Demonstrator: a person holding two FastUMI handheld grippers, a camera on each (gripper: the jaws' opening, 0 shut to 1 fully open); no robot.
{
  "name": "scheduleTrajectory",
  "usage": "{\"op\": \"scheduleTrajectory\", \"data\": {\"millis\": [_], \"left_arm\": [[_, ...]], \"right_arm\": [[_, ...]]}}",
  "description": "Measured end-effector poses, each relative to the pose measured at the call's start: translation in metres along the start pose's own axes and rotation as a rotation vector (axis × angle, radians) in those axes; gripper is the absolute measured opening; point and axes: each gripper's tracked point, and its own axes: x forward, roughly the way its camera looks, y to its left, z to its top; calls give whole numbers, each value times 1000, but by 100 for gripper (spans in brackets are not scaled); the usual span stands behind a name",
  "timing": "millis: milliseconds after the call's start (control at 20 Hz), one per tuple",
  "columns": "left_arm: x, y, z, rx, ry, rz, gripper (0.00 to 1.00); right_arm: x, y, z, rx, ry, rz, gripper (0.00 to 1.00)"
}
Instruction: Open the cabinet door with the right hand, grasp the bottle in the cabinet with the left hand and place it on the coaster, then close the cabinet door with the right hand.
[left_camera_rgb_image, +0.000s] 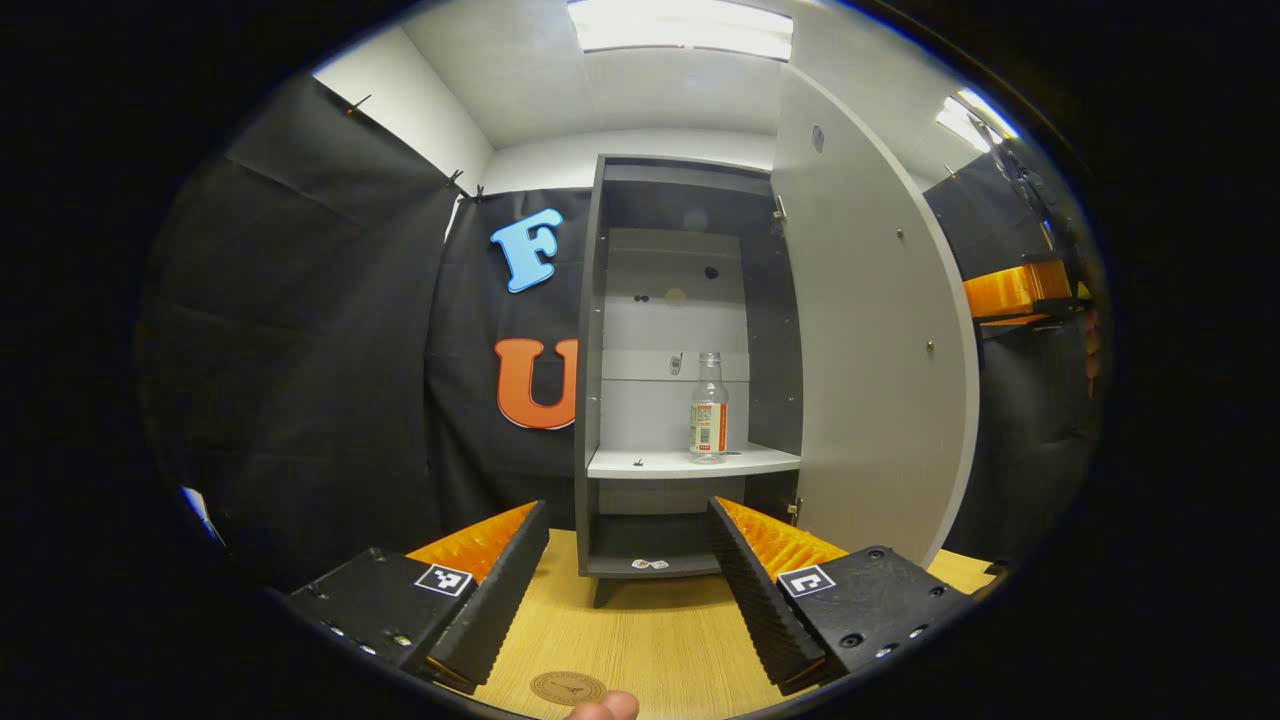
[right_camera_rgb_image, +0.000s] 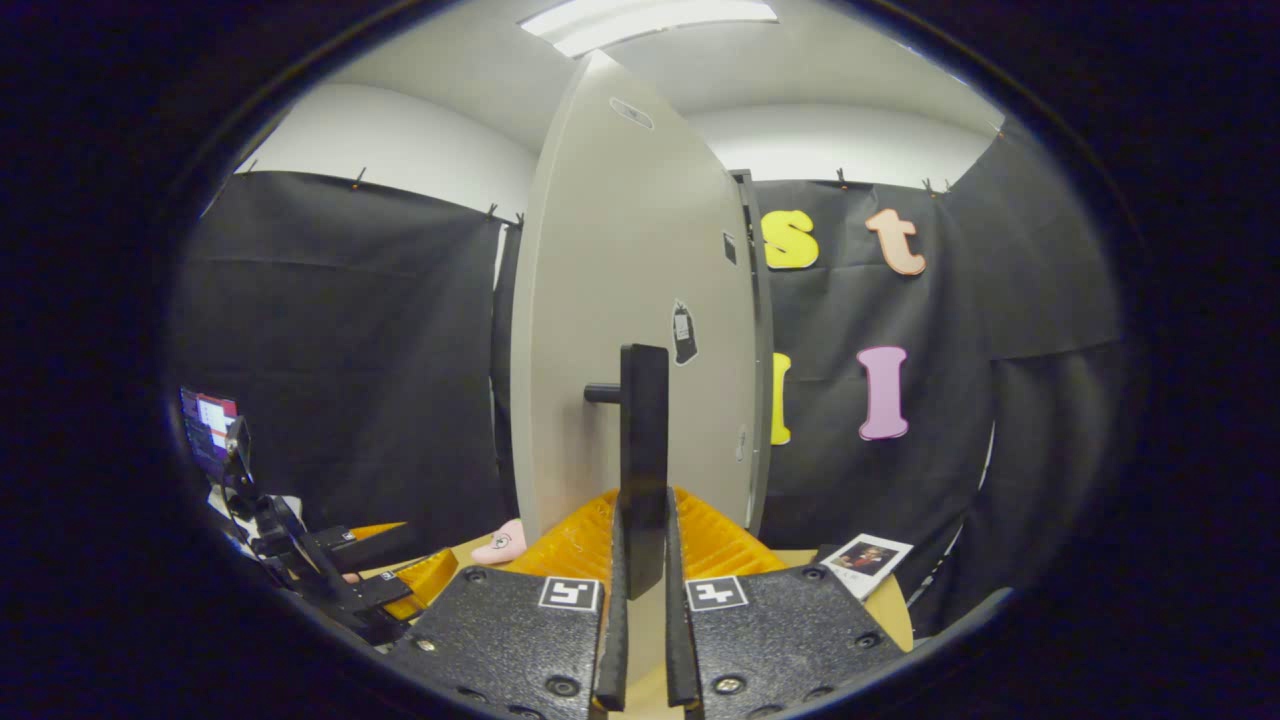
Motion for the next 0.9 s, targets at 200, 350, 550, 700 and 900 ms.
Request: {"op": "scheduleTrajectory", "data": {"millis": [200,350,550,700,900], "left_arm": [[2,-2,-4,-4,7,-10,95],[5,-5,-9,-9,21,-18,95],[8,-9,-11,-9,30,-29,95],[13,-19,-12,-12,33,-47,95],[24,-34,-10,-25,35,-73,95]], "right_arm": [[-1,-26,2,-1,-20,-124,12],[2,-31,6,33,-36,-172,7],[-6,-39,10,38,-40,-205,4],[-6,-47,6,39,-36,-185,4],[-28,-49,-8,41,-14,-184,4]]}}
